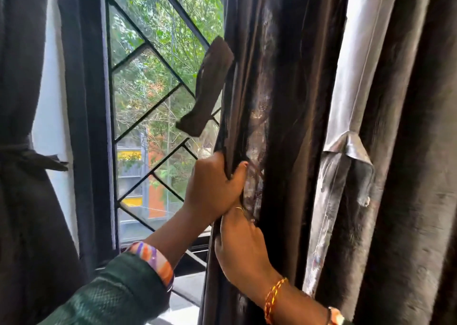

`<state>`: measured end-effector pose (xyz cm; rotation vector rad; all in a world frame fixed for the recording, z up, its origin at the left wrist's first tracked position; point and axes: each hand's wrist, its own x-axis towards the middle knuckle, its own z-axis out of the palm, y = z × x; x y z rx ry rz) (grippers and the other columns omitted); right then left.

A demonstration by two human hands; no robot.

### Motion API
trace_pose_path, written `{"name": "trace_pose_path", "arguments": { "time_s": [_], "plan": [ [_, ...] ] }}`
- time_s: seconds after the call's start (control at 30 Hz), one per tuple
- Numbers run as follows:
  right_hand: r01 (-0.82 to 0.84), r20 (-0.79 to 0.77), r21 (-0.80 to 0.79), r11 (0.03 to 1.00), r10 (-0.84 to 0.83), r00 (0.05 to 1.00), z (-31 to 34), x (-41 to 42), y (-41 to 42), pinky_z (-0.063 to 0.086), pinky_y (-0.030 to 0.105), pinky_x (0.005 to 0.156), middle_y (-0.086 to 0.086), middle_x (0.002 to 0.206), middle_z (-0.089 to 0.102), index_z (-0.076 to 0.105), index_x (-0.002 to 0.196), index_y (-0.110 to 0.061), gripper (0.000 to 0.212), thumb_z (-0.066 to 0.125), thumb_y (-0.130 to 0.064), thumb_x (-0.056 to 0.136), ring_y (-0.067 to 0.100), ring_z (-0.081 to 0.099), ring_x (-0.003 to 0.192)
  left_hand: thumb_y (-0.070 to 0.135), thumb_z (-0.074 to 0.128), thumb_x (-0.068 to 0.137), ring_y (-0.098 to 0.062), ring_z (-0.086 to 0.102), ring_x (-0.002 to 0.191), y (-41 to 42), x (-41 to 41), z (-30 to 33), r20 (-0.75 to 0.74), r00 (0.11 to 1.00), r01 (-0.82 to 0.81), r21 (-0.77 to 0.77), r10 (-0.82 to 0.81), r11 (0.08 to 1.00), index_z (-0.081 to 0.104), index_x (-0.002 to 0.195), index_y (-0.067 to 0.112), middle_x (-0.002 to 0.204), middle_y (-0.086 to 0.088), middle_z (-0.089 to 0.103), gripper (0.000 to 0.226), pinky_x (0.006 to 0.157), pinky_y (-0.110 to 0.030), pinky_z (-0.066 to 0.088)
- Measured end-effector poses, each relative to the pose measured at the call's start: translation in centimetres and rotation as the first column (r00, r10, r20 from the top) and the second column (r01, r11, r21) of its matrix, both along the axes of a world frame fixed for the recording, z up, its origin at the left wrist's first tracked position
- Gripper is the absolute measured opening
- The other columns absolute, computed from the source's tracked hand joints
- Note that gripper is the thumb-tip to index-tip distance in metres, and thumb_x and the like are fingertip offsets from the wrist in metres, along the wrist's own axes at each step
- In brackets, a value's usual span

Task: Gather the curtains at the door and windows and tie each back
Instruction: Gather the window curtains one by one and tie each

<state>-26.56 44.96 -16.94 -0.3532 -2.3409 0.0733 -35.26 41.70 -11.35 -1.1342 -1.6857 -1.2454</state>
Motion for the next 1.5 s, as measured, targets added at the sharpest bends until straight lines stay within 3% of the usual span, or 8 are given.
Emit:
{"name": "trace_pose_path", "arguments": {
  "time_s": [0.27, 0.57, 0.73, 0.9, 1.03, 1.27, 1.37, 1.5],
  "plan": [
    [0.123, -0.503, 0.13, 0.984, -0.042, 0.863, 1.1, 1.5, 4.3, -0.004, 0.038, 0.118, 0.009, 0.157, -0.013, 0.009, 0.147, -0.013, 0.071, 0.045, -0.024, 0.086, 0.018, -0.015, 0.144, 0.017, 0.053, 0.09, -0.045, 0.058, 0.069, -0.5, -1.4, 0.2, 0.0, 0.989, -0.15, 0.033, 0.15, 0.988, 0.056, 0.075, -0.008, 0.073, -0.031, 0.061, 0.029, 0.058, -0.029, 0.029],
    [-0.207, -0.416, -0.492, 0.846, -0.019, 0.909, 2.5, 1.5, 6.9, 0.039, 0.004, 0.058, 0.007, 0.096, 0.063, 0.008, 0.15, -0.014, 0.079, 0.055, -0.003, 0.087, 0.022, 0.061, 0.078, 0.021, 0.051, 0.091, -0.035, 0.051, 0.054, 0.4, -0.1, 0.3, 0.037, 0.994, -0.105, -0.022, 0.106, 0.994, 0.048, 0.064, 0.003, 0.055, -0.017, 0.05, 0.033, 0.053, -0.029, 0.03],
    [-0.081, -0.192, -0.394, 0.915, 0.003, 0.981, 1.2, 0.9, 5.5, 0.052, 0.041, 0.078, 0.017, 0.106, 0.065, -0.006, 0.149, -0.027, 0.087, 0.047, 0.001, 0.086, 0.036, 0.063, 0.093, 0.031, 0.042, 0.093, -0.034, 0.05, 0.048, 1.5, 0.4, 0.3, 0.035, 0.999, -0.035, -0.018, 0.036, 0.999, 0.043, 0.061, 0.009, 0.052, -0.007, 0.043, 0.039, 0.05, -0.027, 0.029],
    [-0.04, 0.038, -0.232, 0.972, 0.05, 0.998, 0.2, 0.8, 2.7, 0.044, 0.04, 0.09, 0.008, 0.143, 0.041, -0.002, 0.149, -0.023, 0.076, 0.044, -0.007, 0.091, 0.033, 0.058, 0.108, 0.065, 0.03, 0.08, -0.035, 0.06, 0.057, 2.0, 0.8, -0.1, 0.032, 0.999, 0.033, -0.042, -0.031, 0.999, 0.057, 0.067, -0.002, 0.058, -0.016, 0.059, 0.073, 0.047, -0.031, 0.038],
    [-0.112, 0.145, -0.198, 0.974, 0.142, 0.979, 0.0, 1.0, 2.5, 0.04, 0.039, 0.099, 0.004, 0.152, 0.025, 0.018, 0.144, -0.02, 0.058, 0.044, -0.02, 0.092, 0.031, 0.043, 0.128, 0.04, 0.051, 0.083, -0.036, 0.063, 0.063, 2.0, 0.1, 0.2, 0.064, 0.996, -0.062, -0.058, 0.065, 0.996, 0.059, 0.074, -0.007, 0.066, -0.024, 0.064, 0.048, 0.051, -0.033, 0.043],
    [0.243, -0.567, 0.102, 0.965, -0.144, 0.811, 1.6, 2.2, 6.7, -0.004, 0.048, 0.114, 0.015, 0.156, -0.013, 0.004, 0.147, -0.018, 0.08, 0.048, -0.038, 0.082, 0.025, -0.019, 0.143, 0.012, 0.051, 0.088, -0.045, 0.058, 0.07, 0.6, -1.1, 0.3, 0.122, 0.98, -0.157, -0.032, 0.16, 0.987, 0.053, 0.077, -0.009, 0.074, -0.033, 0.06, 0.025, 0.057, -0.031, 0.031],
    [0.037, -0.623, -0.254, 0.966, -0.193, 0.758, 4.1, 3.2, 8.1, 0.015, 0.048, 0.113, 0.01, 0.155, 0.015, 0.002, 0.149, -0.014, 0.09, 0.06, -0.03, 0.083, 0.016, 0.012, 0.141, 0.012, 0.05, 0.089, -0.045, 0.059, 0.073, 0.2, -0.7, 0.4, 0.103, 0.985, -0.137, -0.037, 0.14, 0.99, 0.054, 0.104, -0.006, 0.077, -0.032, 0.061, 0.025, 0.059, -0.033, 0.036],
    [-0.166, -0.582, -0.417, 0.893, -0.122, 0.804, 4.9, 3.5, 8.8, 0.052, 0.043, 0.075, 0.002, 0.084, 0.066, 0.046, 0.134, -0.013, 0.057, 0.066, -0.011, 0.08, 0.017, 0.059, 0.068, 0.011, 0.05, 0.089, -0.032, 0.045, 0.047, 0.1, 0.7, 0.0, 0.071, 0.992, -0.099, -0.019, 0.1, 0.995, -0.004, 0.145, 0.027, 0.049, -0.007, 0.045, 0.079, 0.053, -0.037, 0.04]
  ]
}}
